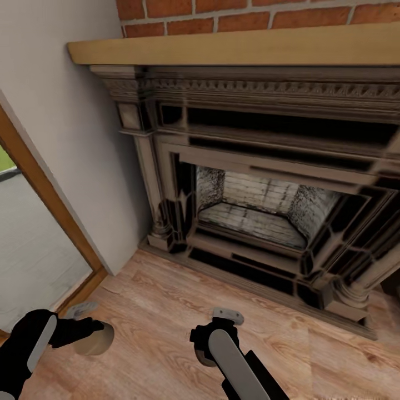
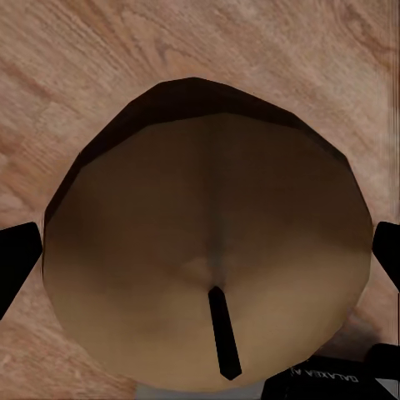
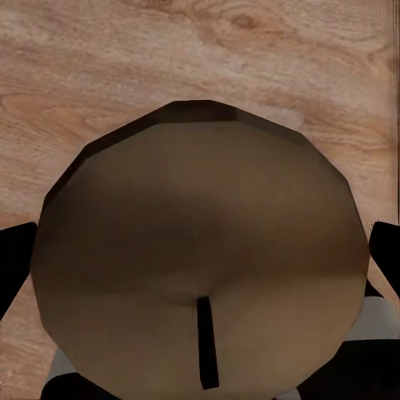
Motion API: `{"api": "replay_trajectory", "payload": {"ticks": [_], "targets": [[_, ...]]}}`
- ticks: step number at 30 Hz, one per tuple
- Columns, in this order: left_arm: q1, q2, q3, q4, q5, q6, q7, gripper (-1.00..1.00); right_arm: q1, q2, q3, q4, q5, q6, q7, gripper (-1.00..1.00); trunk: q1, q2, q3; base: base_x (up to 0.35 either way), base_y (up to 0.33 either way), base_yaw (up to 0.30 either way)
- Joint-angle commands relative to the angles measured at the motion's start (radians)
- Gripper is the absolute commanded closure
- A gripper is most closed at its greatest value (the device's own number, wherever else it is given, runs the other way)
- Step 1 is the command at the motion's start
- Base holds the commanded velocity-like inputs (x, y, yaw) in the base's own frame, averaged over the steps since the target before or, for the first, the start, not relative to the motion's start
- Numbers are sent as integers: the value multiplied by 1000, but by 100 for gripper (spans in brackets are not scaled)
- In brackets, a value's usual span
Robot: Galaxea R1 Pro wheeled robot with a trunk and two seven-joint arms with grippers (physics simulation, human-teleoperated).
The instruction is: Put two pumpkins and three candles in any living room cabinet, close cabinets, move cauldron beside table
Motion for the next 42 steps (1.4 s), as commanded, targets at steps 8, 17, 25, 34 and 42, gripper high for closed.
{"api": "replay_trajectory", "payload": {"ticks": [8, 17, 25, 34, 42], "targets": [[0, -1, -2, -1, 4, 3, -1, 100, 0, 0, -5, 0, 0, 2, -2, 100, -31, 56, 25, 0, 0, -277], [0, 0, -1, -1, 4, 3, 0, 100, 0, 0, -5, 0, -1, 4, -2, 100, -65, 119, 47, 0, 0, -251], [0, 0, -2, -1, 4, 3, 0, 100, 0, 0, -6, 0, 0, 1, -2, 100, -96, 175, 68, 0, 0, -232], [0, 0, -3, 0, 4, 3, 0, 100, 0, 0, -6, 0, -1, 0, -2, 100, -130, 238, 96, 0, 0, -280], [0, 0, -3, 0, 3, 3, 0, 100, 0, 0, -7, 0, 0, 0, -2, 100, -161, 294, 121, 0, 0, -288]]}}
